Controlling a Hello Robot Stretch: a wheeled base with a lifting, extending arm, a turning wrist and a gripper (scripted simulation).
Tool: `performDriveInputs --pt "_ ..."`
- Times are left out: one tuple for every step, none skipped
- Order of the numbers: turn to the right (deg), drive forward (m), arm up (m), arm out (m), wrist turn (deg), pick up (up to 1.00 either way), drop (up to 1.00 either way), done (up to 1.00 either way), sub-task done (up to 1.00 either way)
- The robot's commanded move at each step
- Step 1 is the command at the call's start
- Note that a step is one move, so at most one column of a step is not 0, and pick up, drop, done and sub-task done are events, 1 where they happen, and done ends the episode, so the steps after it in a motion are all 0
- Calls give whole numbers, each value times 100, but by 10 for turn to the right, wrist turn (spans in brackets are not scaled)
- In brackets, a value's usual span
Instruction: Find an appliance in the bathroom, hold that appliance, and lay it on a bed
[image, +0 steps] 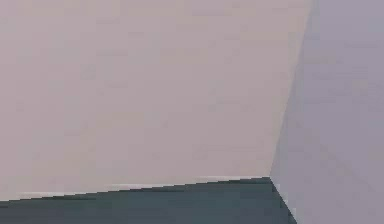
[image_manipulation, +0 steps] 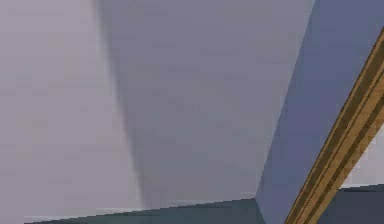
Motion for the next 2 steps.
performDriveInputs --pt "-30 0 0 0 0 0 0 0 0" --pt "0 35 0 0 0 0 0 0 0"
